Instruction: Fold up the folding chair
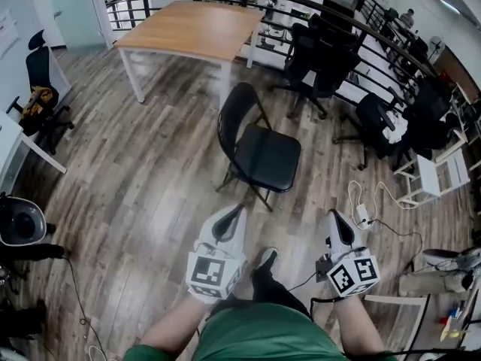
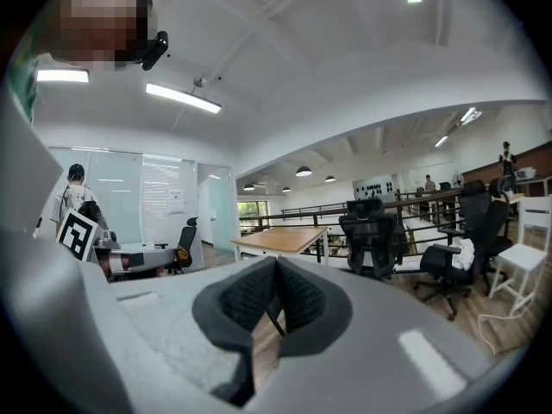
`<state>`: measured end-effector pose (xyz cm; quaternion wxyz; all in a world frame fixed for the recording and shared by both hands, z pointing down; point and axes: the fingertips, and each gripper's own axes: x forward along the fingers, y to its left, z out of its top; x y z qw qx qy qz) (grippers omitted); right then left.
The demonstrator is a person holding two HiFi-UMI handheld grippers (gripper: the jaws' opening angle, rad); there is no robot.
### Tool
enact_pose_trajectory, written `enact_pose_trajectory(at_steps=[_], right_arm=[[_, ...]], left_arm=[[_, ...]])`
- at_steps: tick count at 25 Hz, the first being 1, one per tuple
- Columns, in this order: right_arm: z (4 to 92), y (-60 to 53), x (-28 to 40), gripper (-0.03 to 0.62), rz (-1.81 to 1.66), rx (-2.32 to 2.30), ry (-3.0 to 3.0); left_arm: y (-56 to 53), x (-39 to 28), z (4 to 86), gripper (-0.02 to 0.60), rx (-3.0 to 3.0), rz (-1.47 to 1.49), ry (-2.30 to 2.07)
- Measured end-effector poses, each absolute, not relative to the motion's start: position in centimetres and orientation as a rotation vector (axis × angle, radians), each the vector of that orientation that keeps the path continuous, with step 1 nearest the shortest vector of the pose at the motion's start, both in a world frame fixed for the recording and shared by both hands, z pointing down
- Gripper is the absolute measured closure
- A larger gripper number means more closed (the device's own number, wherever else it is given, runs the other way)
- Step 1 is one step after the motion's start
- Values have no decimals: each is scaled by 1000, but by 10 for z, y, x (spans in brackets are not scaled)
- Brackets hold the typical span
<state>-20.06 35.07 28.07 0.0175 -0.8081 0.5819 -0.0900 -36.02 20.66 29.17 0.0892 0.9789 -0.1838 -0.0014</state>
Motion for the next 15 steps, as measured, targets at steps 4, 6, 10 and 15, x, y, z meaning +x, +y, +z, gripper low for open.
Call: enact_pose_trajectory(at_steps=[4,6,10,15], right_arm=[[298,323,-181,591,-359,-2497,1852],[302,308,-167,591,-373,-2478,1874],[308,279,-127,591,-401,-2419,1899],[320,260,-56,591,-442,-2369,1908]], left_arm=[[185,-345,308,569,2875,18,-584],[172,-332,311,569,2868,17,-608],[148,-293,316,569,2856,38,-655],[133,-227,314,569,2868,91,-704]])
